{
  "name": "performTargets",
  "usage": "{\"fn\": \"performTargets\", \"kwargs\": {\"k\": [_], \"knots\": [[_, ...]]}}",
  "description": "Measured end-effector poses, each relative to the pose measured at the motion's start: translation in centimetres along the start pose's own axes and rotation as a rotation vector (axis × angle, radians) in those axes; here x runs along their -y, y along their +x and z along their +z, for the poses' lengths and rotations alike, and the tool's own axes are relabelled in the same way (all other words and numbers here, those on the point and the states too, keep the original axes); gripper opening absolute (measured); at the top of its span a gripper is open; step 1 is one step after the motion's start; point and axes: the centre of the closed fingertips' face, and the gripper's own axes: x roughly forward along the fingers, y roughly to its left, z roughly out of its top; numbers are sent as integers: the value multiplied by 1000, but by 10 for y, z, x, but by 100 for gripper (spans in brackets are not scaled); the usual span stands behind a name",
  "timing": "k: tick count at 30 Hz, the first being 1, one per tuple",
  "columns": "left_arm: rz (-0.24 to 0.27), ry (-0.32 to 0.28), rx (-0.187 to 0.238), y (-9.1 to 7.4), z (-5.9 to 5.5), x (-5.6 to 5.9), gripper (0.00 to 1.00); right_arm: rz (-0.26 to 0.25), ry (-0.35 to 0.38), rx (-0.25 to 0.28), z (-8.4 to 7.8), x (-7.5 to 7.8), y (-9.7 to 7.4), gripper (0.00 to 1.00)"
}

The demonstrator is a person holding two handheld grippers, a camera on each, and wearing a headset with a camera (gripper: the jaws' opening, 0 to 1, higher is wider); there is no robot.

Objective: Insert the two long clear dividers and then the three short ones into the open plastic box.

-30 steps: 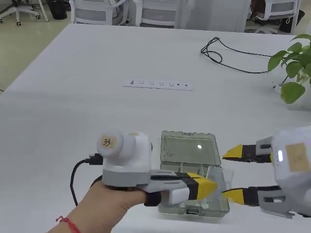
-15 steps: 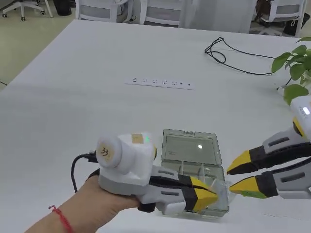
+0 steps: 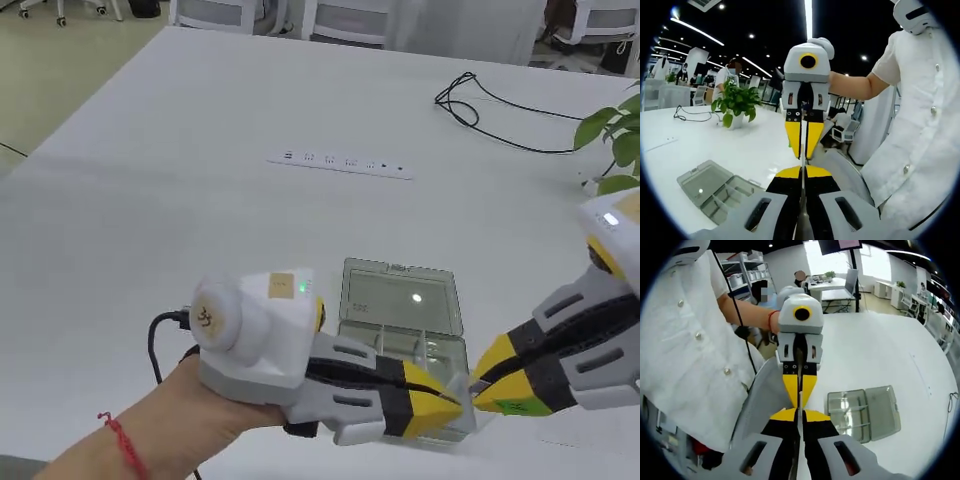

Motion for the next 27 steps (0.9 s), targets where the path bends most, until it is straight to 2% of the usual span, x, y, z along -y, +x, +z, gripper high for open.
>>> {"fn": "performTargets", "kwargs": {"k": [10,22,27], "knots": [[10,15,6,-2,-2,0,0,26,4,-12,0,0,3,3],[35,11,7,-7,-7,-3,0,21,-5,-36,1,2,8,3],[61,-4,-6,-13,-14,-7,9,5,-4,-30,4,6,6,3]]}}
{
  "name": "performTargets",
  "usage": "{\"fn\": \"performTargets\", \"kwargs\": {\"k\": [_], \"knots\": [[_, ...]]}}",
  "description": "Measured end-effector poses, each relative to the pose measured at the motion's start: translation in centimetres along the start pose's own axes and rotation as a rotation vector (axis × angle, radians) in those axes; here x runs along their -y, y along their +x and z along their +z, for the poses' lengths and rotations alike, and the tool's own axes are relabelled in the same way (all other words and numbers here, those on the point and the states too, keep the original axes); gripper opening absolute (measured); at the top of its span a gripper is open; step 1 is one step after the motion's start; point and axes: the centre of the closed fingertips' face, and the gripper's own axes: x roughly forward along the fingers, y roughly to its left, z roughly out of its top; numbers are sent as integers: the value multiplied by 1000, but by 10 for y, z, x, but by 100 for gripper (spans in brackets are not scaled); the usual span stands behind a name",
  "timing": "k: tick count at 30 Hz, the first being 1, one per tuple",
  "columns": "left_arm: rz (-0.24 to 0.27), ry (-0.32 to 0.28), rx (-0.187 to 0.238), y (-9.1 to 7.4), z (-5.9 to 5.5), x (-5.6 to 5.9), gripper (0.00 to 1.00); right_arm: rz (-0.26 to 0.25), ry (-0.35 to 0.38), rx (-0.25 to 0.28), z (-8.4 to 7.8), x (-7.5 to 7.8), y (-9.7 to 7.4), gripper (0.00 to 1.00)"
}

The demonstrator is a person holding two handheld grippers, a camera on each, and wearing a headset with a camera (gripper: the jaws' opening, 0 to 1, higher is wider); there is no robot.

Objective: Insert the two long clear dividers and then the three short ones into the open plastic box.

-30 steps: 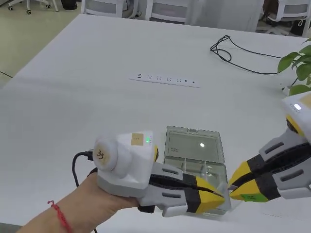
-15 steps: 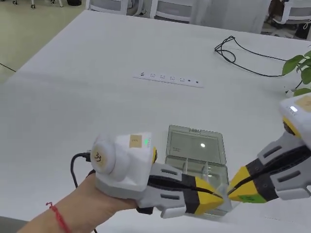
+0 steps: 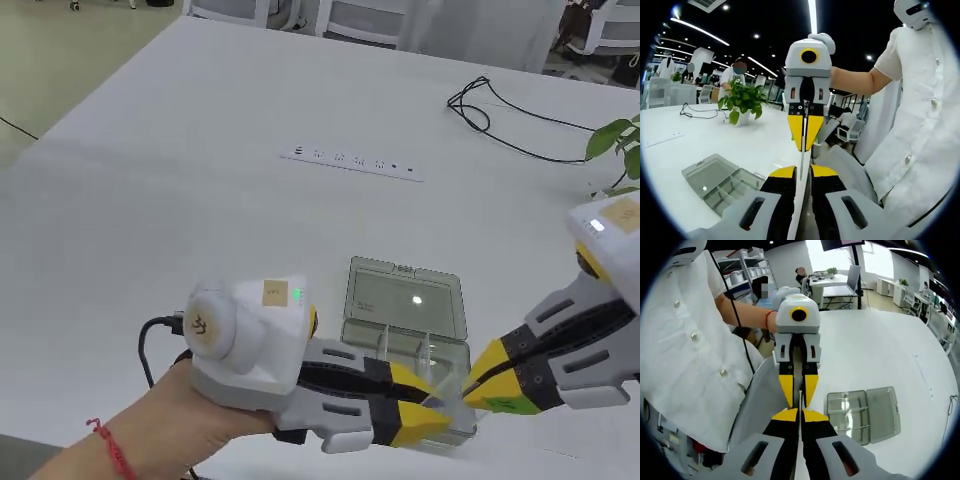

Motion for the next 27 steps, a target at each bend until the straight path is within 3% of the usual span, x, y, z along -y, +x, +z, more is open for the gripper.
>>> {"fn": "performTargets", "kwargs": {"k": [7,13,27], "knots": [[53,-3,-7,-13,-5,-10,15,-38,4,12,5,9,-4,3],[116,9,-21,-25,-10,-23,29,-71,8,18,8,19,-4,3],[226,27,-80,-49,-35,-50,60,-161,12,21,14,62,14,3]]}}
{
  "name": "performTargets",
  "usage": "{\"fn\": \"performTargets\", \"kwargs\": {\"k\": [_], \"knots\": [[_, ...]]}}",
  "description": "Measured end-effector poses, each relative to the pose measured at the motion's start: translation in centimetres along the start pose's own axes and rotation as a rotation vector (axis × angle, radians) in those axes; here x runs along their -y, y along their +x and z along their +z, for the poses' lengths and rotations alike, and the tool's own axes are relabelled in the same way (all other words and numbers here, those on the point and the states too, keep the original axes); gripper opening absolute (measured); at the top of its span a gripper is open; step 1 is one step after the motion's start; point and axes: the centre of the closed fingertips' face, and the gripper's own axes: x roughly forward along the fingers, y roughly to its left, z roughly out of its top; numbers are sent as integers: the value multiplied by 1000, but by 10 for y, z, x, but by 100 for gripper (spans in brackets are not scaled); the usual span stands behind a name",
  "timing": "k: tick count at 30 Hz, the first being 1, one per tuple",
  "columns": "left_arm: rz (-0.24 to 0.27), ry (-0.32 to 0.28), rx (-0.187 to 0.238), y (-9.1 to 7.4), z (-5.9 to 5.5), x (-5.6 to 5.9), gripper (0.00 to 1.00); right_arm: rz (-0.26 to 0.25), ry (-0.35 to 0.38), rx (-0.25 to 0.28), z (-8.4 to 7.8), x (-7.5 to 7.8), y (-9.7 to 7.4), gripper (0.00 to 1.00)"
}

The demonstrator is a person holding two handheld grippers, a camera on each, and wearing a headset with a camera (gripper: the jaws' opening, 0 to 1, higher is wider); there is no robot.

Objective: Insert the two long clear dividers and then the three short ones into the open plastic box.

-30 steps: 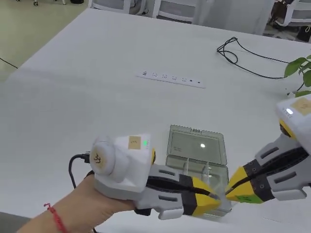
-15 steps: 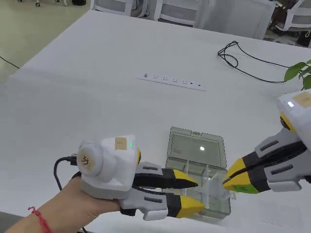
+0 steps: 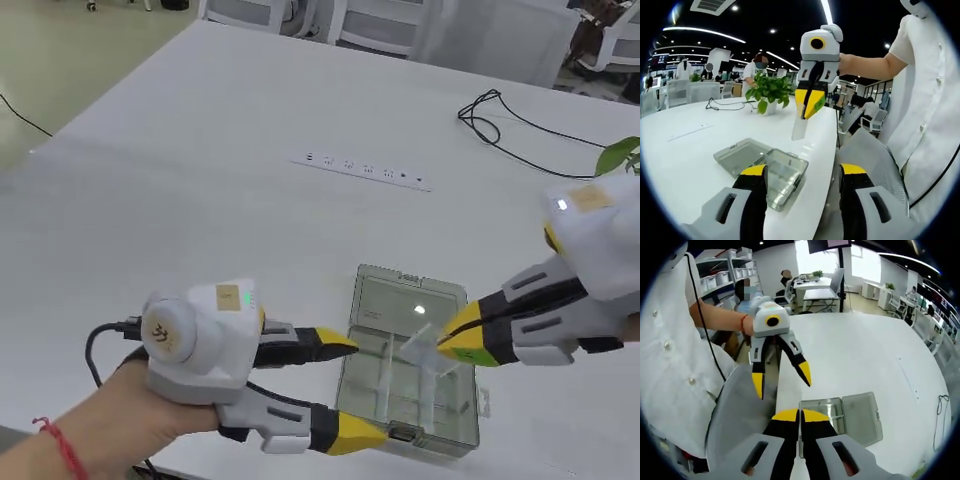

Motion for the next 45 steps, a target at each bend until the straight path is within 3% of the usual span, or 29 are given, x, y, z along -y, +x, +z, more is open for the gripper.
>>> {"fn": "performTargets", "kwargs": {"k": [8,11,16,24,35,45], "knots": [[51,9,-48,-3,-18,-16,83,-24,14,3,-3,18,21,3],[76,13,-59,-3,-23,-24,93,-32,26,4,-12,29,34,3],[88,15,-70,-3,-28,-28,100,-37,41,7,-17,38,47,3],[89,10,-84,-1,-33,-31,100,-35,49,-5,-34,48,70,3],[94,-14,-70,-2,-34,-32,100,-29,69,-9,-45,53,80,3],[94,-25,-57,-1,-32,-31,100,-25,35,-7,-47,53,86,2]]}}
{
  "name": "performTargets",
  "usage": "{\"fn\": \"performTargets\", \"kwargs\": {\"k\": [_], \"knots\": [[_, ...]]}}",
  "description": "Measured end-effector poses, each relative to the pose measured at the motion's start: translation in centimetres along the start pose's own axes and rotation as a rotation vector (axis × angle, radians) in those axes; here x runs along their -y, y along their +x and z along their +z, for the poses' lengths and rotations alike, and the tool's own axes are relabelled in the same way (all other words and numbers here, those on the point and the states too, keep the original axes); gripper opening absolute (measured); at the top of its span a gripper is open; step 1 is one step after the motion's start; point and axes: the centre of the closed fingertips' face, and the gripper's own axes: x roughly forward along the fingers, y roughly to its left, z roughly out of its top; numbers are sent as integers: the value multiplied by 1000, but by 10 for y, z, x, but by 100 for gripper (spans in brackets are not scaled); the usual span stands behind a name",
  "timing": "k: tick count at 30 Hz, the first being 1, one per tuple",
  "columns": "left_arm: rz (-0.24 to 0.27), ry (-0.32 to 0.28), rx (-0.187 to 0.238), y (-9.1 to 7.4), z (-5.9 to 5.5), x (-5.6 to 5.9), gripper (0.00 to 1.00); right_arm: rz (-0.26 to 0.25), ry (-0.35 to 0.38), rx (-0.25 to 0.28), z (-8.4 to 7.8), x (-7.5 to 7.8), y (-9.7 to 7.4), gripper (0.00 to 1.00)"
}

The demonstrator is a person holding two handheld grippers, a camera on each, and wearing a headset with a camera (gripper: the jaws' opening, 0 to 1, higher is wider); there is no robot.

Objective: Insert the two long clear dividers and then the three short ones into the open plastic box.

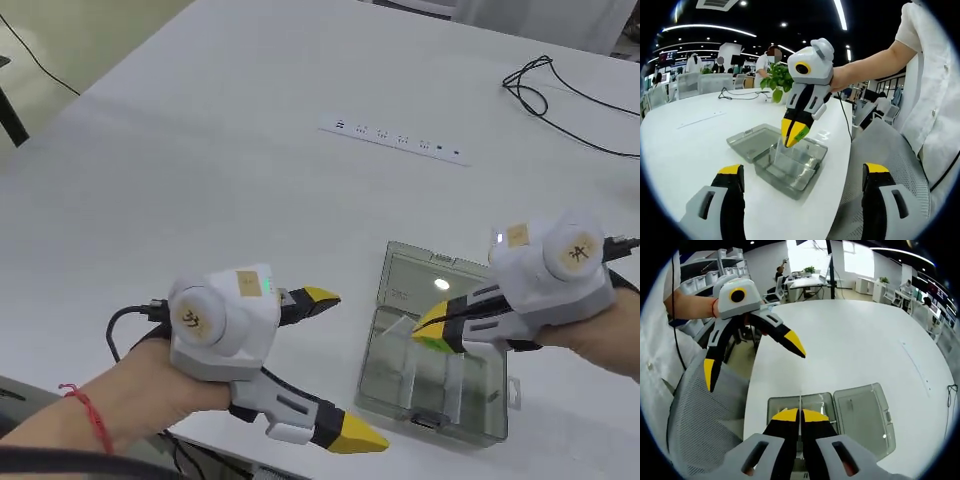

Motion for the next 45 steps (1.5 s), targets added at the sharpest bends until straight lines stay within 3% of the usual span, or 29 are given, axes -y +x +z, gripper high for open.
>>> {"fn": "performTargets", "kwargs": {"k": [3,4,12,27,45], "knots": [[1,-5,0,0,-1,0,100,3,-32,-10,-1,-4,4,2],[0,-6,-2,0,-1,0,100,-3,-76,-24,-2,-3,6,2],[-2,-10,-1,1,-1,2,100,12,-100,-46,-3,-5,20,2],[-9,-11,-9,1,-2,4,100,18,-68,-90,-14,-2,40,2],[-17,-6,-16,4,-4,3,100,7,-101,-202,-27,-3,54,2]]}}
